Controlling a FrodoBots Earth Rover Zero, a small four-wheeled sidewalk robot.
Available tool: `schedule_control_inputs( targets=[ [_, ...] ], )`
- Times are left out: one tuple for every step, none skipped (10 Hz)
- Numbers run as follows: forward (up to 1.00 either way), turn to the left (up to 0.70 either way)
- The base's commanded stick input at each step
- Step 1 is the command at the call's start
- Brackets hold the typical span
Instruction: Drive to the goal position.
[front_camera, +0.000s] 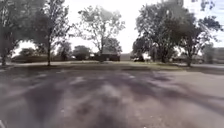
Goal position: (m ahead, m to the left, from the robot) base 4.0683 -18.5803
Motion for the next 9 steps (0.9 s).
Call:
schedule_control_inputs(
  targets=[
    [0.70, -0.35],
    [0.70, -0.35],
    [0.70, -0.35],
    [0.70, -0.35],
    [0.70, -0.35],
    [0.70, -0.35],
    [0.70, -0.35],
    [0.70, -0.35],
    [0.70, -0.35]
  ],
)
